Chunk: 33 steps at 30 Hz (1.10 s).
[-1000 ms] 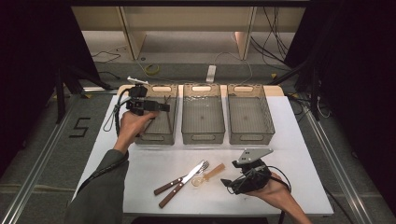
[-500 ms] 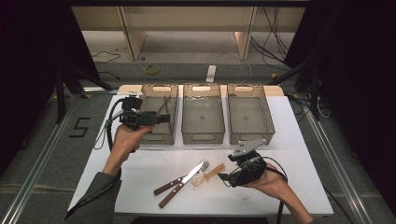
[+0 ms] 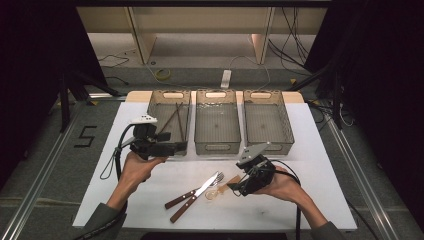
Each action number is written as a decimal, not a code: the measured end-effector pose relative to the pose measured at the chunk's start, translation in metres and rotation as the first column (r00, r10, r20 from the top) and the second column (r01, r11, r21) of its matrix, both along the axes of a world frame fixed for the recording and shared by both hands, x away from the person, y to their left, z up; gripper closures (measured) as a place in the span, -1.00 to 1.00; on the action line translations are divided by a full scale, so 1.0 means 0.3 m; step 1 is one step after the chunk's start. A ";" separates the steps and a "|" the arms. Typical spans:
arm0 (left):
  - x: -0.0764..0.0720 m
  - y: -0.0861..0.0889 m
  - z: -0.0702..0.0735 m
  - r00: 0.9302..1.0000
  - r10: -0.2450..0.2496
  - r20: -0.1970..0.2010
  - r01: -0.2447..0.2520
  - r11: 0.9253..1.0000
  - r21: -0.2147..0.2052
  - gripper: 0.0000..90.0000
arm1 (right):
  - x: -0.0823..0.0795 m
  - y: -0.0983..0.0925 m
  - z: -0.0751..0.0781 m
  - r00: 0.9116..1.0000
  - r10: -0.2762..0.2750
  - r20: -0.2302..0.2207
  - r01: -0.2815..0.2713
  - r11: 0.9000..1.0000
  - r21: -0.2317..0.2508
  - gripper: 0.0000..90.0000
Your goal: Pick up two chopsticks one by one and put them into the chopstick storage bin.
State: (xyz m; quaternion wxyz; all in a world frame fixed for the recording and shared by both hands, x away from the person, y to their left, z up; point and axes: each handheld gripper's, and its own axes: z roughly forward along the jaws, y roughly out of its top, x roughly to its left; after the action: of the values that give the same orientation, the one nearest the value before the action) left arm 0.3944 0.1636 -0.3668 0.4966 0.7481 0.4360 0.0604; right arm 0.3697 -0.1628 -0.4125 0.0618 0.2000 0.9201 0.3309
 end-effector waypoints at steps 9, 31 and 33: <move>-0.069 -0.015 -0.038 0.998 -0.008 0.060 0.008 1.000 0.009 -0.63 | 0.019 0.039 -0.007 0.999 0.050 0.016 -0.049 0.997 -0.063 -0.47; -0.180 -0.009 -0.101 0.983 -0.035 0.180 0.027 0.998 0.049 -0.64 | 0.065 0.062 -0.048 0.995 0.101 -0.016 -0.102 0.984 -0.146 -0.46; -0.185 -0.005 -0.107 0.983 -0.035 0.183 0.029 0.999 0.039 -0.64 | 0.065 0.064 -0.051 0.995 0.101 -0.014 -0.102 0.982 -0.157 -0.46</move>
State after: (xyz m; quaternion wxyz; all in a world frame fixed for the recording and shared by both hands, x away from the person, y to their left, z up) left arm 0.3388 0.1620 -0.3987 0.5218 0.7552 0.3752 0.1289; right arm 0.3891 -0.1435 -0.4278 0.0576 0.1485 0.9525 0.2594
